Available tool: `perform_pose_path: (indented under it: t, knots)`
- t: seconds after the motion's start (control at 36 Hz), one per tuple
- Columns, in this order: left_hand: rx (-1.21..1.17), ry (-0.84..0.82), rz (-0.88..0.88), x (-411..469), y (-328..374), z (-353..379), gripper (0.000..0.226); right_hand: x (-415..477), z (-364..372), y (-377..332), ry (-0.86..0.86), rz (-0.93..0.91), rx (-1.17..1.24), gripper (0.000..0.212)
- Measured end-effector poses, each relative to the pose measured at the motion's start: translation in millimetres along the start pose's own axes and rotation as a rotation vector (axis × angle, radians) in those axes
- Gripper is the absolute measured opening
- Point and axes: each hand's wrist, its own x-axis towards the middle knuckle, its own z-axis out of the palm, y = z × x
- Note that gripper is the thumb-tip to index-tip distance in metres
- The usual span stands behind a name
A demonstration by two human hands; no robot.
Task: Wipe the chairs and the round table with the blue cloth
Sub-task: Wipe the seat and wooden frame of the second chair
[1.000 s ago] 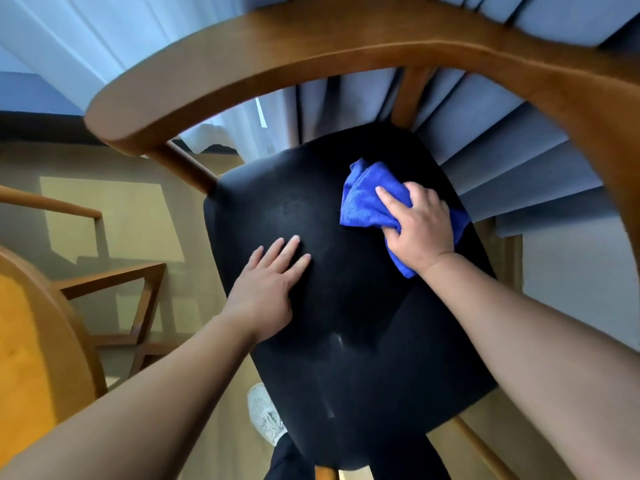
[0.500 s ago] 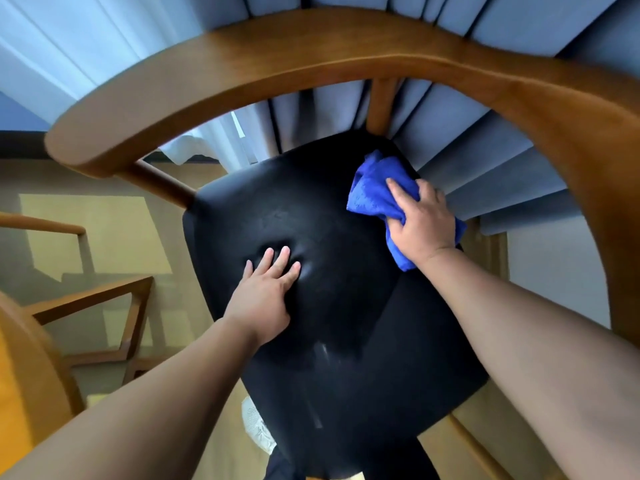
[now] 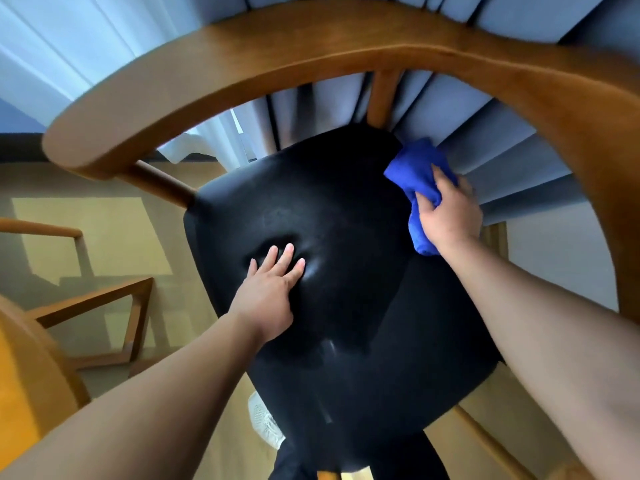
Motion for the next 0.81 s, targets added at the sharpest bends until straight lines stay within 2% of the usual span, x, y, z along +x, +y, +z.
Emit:
perform_pose_path:
  t: [0.14,0.28,0.44,0.64,0.81]
  knots:
    - [0.018,-0.026,-0.002,1,2,-2,0.088,-40,-5,5,0.036,-0.201,-0.025,0.051]
    - [0.012,-0.041,0.002,2,3,-4,0.088,-112,-5,-1,-0.046,-0.205,-0.067,0.055]
    - [0.012,-0.07,0.019,2,1,-10,0.087,-221,6,-15,-0.224,-0.209,-0.103,0.07]
    - [0.013,-0.056,0.048,-8,-2,-14,0.089,-224,8,-9,-0.28,-0.209,-0.107,0.065]
    - [-0.014,0.067,0.013,-44,-17,-9,0.083,-221,2,-11,-0.239,-0.28,-0.063,0.064]
